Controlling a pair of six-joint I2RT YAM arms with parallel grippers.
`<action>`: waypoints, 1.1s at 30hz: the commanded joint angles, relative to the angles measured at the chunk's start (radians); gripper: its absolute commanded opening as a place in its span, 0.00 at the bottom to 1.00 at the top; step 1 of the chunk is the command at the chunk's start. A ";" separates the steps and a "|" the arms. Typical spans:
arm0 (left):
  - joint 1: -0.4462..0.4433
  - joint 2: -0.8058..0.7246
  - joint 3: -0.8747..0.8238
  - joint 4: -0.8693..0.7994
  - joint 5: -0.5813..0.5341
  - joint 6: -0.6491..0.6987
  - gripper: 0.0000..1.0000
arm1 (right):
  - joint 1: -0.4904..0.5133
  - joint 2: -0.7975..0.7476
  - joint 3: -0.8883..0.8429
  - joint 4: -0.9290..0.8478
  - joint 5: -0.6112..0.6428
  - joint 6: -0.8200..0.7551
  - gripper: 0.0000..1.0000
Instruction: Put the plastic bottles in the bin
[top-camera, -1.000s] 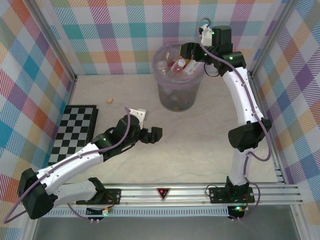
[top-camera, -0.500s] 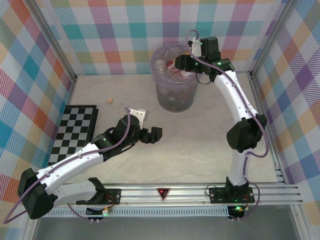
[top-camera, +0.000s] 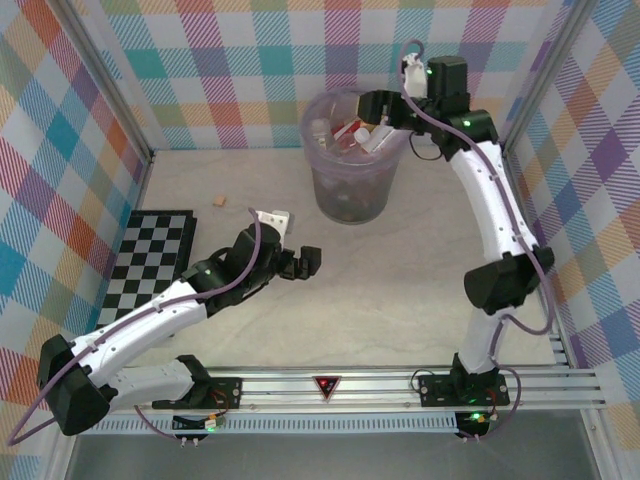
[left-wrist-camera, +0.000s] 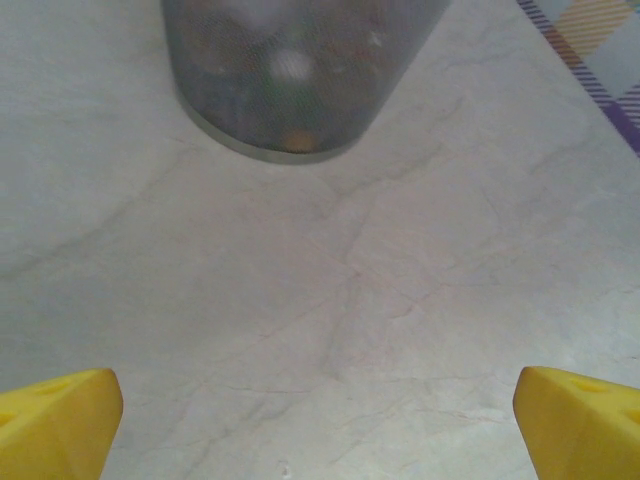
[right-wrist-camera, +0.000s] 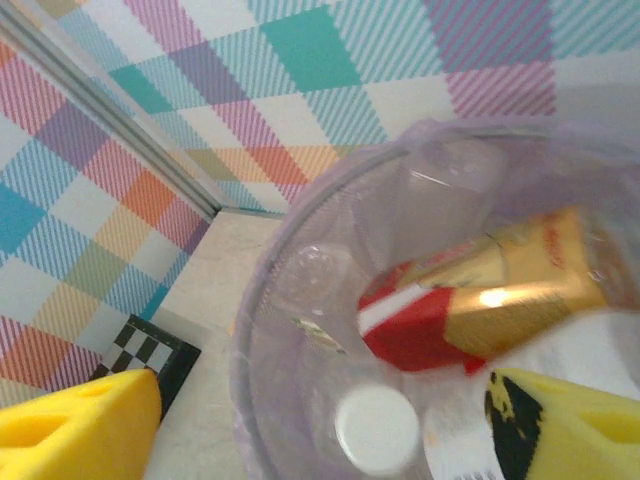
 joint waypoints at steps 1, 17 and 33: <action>0.053 -0.010 0.043 -0.112 -0.126 0.048 1.00 | -0.034 -0.152 -0.151 0.034 0.032 -0.043 0.97; 0.390 -0.144 -0.286 0.052 -0.504 0.127 1.00 | -0.147 -0.859 -1.337 0.382 0.548 -0.106 1.00; 0.580 0.143 -0.479 0.706 -0.287 0.250 1.00 | -0.146 -0.599 -1.700 0.975 0.607 -0.117 0.99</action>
